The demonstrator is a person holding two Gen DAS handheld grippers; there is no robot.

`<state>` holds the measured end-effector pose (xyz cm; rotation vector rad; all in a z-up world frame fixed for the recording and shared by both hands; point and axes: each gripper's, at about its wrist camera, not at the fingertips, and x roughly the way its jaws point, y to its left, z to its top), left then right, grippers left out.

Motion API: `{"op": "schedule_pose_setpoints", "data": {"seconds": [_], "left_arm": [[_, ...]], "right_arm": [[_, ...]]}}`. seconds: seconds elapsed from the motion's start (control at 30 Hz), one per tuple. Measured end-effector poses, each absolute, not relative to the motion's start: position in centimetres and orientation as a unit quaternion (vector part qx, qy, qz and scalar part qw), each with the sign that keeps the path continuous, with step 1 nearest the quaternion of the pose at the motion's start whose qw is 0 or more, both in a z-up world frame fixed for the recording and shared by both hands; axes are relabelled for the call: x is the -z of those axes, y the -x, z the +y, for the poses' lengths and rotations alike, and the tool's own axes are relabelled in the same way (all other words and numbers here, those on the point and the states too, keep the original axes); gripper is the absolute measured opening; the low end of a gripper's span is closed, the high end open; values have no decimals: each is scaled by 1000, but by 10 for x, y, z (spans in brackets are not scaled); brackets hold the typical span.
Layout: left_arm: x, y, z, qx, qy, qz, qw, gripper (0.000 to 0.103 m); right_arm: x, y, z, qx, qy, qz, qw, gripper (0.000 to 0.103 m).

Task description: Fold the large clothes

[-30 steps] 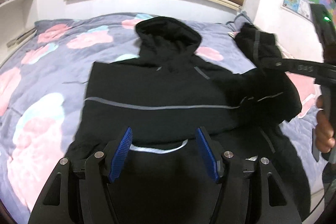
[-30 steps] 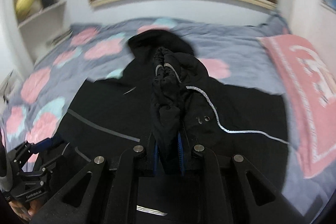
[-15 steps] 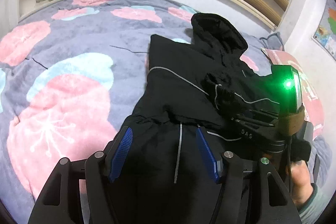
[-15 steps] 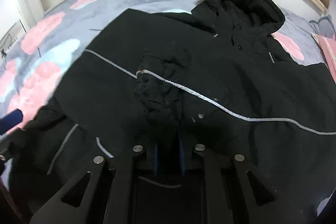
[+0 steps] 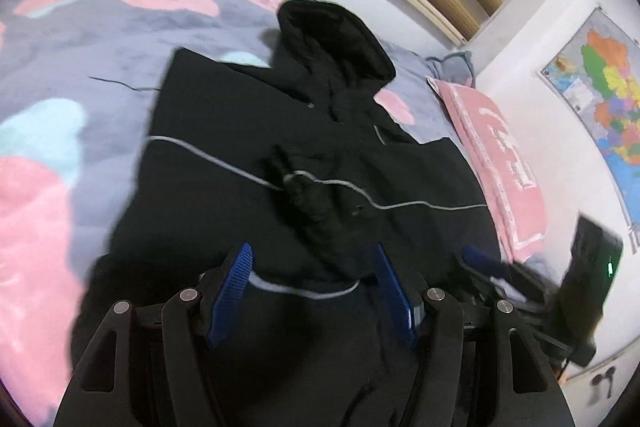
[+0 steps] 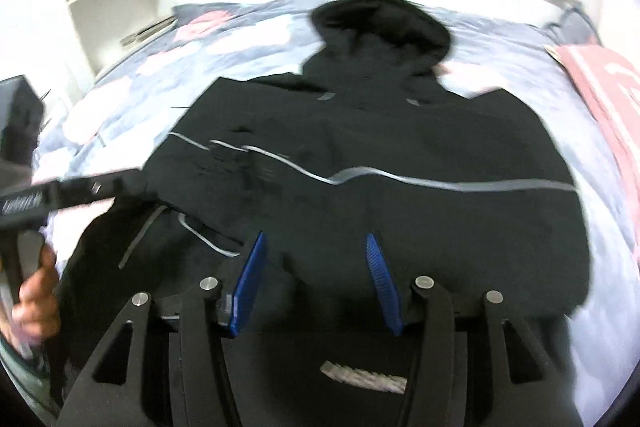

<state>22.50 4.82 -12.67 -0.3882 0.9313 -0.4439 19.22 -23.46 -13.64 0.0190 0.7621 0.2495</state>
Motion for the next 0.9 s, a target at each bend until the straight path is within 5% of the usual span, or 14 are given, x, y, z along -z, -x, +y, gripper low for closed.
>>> {"op": "schedule_pose_setpoints", "data": {"seconds": [0.3,0.33,0.37,0.4,0.67,0.8,0.9], "left_arm": [[161,-276,-3,174,165,487,840,65],[162,-279,-7,170,159,488,841,59],[163,-282,-12,164,148,486,846,23],[162,-285,-16,158,134,487,848,20],[105,-268,45,138,163,392,895,18],[146,-277,87,106,186,459,862,18],[185,-281,94,118,200,490,840,18]], "right_arm": [[133,-175,-328,-39,-63,373,925,55],[132,-177,-337,-31,-68,375,924,55],[132,-177,-343,-25,-71,376,924,55],[131,-180,-351,-17,-75,377,923,55],[131,-228,-360,-18,-86,396,914,55],[161,-260,-330,-26,-55,433,899,55],[190,-272,-307,4,-6,441,898,64]]}}
